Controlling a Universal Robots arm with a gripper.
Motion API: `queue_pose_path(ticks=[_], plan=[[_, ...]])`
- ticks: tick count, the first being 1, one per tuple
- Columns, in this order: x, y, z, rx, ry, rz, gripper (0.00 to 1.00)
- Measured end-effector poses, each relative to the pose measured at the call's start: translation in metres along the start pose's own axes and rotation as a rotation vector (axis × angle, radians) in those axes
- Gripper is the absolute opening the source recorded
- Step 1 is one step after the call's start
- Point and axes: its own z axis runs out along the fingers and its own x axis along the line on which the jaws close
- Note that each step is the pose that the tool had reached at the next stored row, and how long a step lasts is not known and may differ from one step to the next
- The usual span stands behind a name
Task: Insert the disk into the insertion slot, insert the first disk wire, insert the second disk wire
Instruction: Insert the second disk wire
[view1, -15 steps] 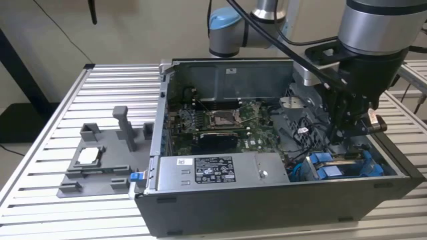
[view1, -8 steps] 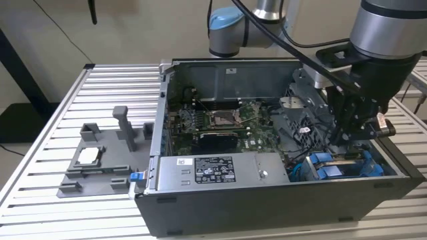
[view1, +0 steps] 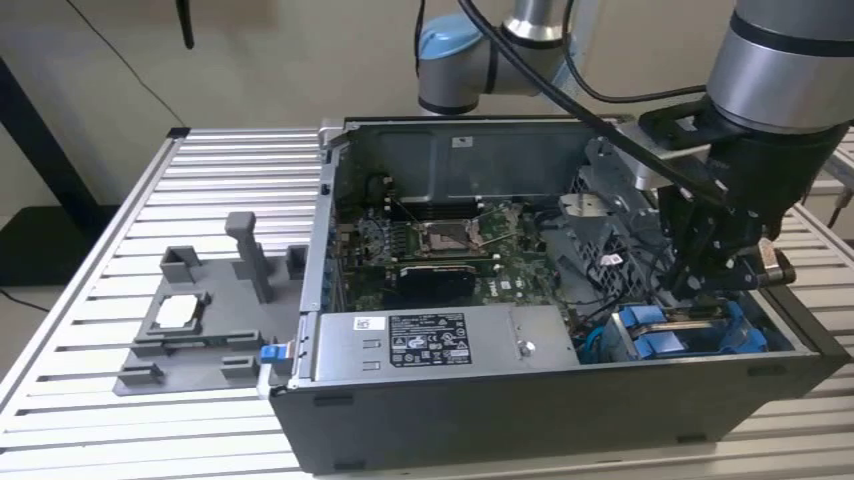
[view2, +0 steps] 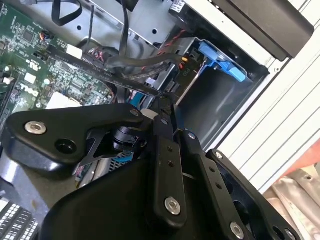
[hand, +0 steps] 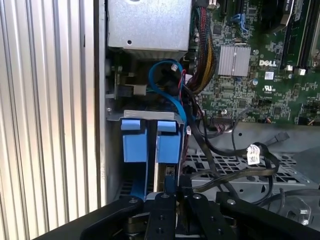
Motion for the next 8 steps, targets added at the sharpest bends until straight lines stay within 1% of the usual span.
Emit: queue_pose_path(ticks=[2,3,6,7,8], plan=[[0.0023,-0.0002,0.0018,0.0001,-0.001,0.002,0.16],[0.0029,-0.0001,0.0029,0.0002,-0.0032,0.003,0.16],[0.0042,-0.0001,0.0056,0.0005,-0.0109,0.008,0.16],[0.0043,-0.0005,0.0065,0.0007,-0.0148,0.009,0.16],[0.0044,-0.0009,0.0073,0.0009,-0.0201,0.01,0.16]])
